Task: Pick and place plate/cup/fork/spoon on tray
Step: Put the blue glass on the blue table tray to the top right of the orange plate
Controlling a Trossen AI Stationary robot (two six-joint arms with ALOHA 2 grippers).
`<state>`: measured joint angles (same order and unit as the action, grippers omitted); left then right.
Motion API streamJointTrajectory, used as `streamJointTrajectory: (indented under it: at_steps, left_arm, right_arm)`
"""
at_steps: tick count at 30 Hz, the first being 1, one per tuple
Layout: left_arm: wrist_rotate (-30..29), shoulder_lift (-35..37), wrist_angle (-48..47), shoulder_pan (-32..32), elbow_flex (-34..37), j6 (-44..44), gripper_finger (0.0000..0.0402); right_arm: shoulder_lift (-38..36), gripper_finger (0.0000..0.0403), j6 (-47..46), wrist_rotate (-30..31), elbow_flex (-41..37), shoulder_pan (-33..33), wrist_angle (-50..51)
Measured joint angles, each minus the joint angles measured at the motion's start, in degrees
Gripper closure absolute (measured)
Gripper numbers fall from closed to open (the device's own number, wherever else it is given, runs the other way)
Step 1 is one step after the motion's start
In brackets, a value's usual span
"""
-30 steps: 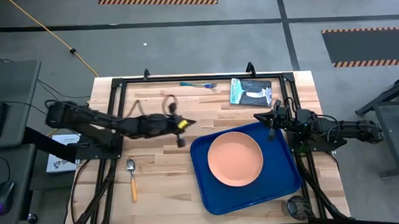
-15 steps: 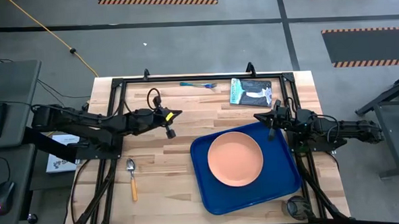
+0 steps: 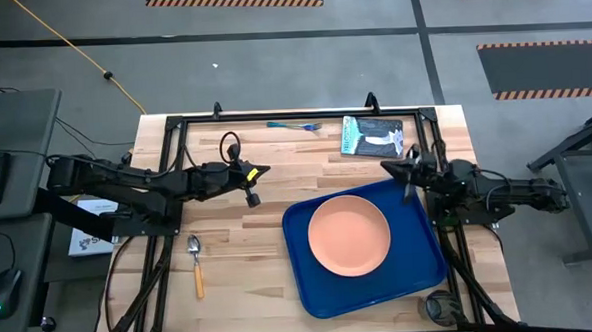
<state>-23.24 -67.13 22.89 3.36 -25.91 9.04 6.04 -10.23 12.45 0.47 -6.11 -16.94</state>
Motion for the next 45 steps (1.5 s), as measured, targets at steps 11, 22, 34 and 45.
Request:
streamJointTrajectory:
  at_steps: [11, 22, 34, 45]
  left_arm:
    - [0.0, -0.02, -0.49, -0.01, 0.02, -3.22, 0.0401]
    - [0.09, -0.02, 0.17, -0.11, 0.0, -14.05, 0.0401]
    - [0.2, -0.04, 2.92, -1.56, 0.0, -14.16, 0.0401]
    - [0.18, -0.04, 5.83, -1.69, 0.0, -13.42, 0.0401]
  right_arm:
    - [3.11, 0.0388, -7.76, -3.72, 3.16, 0.09, -11.58]
    - [25.96, 0.0237, -16.16, -16.98, 37.82, 3.13, 44.51]
    - [47.79, 0.021, -57.29, -24.31, 54.84, 30.14, 70.41]
    - [68.47, 0.021, -83.71, -23.84, 66.73, 55.18, 83.43]
